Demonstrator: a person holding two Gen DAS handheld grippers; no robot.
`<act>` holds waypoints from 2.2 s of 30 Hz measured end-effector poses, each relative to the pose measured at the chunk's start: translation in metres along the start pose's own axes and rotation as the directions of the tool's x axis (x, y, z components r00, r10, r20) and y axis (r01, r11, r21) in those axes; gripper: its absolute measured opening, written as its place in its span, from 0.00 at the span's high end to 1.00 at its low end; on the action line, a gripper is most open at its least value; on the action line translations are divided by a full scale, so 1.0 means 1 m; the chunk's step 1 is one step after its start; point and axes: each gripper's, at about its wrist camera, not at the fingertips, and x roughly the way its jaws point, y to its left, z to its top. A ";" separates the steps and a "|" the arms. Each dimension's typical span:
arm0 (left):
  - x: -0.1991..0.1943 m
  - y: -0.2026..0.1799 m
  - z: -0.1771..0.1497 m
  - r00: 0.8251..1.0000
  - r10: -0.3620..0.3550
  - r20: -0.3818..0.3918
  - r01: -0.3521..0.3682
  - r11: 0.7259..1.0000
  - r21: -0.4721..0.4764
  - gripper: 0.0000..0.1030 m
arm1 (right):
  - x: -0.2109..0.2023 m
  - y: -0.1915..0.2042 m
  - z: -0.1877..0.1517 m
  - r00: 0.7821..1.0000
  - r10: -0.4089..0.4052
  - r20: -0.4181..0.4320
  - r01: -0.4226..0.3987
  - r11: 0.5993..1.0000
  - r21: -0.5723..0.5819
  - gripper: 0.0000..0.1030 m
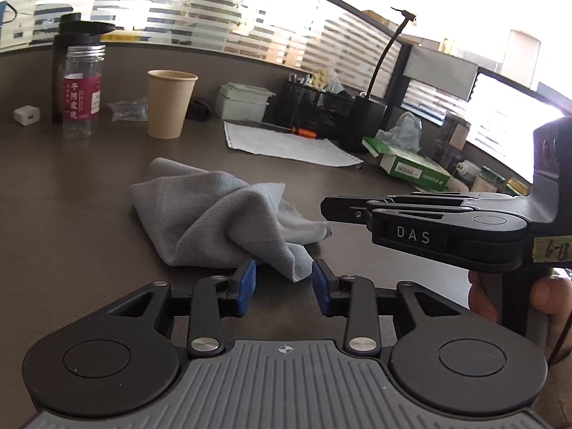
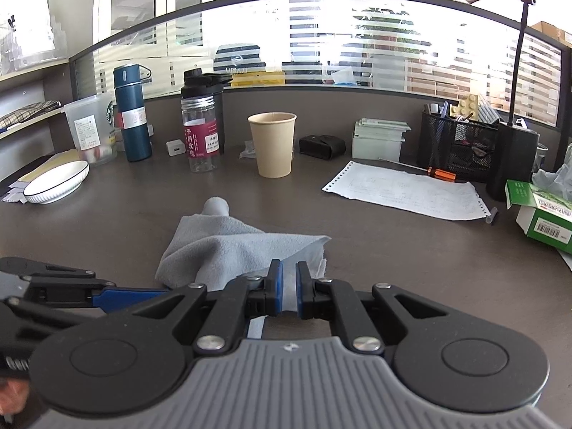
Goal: Fold towel
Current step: 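Lift the grey towel with both grippers, raising it off the desk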
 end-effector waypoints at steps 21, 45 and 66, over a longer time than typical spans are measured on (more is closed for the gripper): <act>0.009 0.011 0.003 0.996 0.089 -0.020 -0.090 0.995 -0.050 0.98 | 0.016 -0.011 -0.005 0.998 0.019 -0.053 -0.016 0.999 0.050 0.65; -0.048 0.019 0.023 0.972 0.188 0.139 -0.183 0.982 -0.044 0.98 | -0.033 0.000 0.020 0.992 -0.038 0.119 0.039 0.999 -0.007 0.97; -0.103 0.003 0.065 0.932 0.280 0.231 -0.312 0.943 0.113 0.93 | -0.092 0.008 0.028 0.967 -0.034 0.253 0.040 0.999 -0.017 0.97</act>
